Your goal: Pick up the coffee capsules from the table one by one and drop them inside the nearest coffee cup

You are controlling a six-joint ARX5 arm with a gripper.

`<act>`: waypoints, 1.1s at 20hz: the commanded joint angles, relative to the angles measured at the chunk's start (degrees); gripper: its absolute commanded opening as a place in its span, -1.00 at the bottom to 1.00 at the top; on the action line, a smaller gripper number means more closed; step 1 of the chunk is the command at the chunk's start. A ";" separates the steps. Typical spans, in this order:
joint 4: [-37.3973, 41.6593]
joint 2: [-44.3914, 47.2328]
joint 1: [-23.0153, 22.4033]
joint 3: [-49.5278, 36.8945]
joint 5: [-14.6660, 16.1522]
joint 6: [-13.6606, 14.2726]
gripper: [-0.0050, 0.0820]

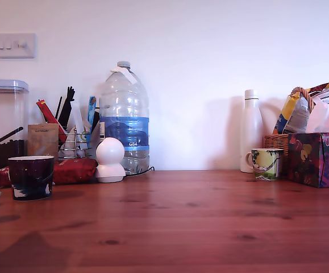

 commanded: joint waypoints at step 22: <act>18.56 36.30 4.96 12.59 7.76 2.99 0.89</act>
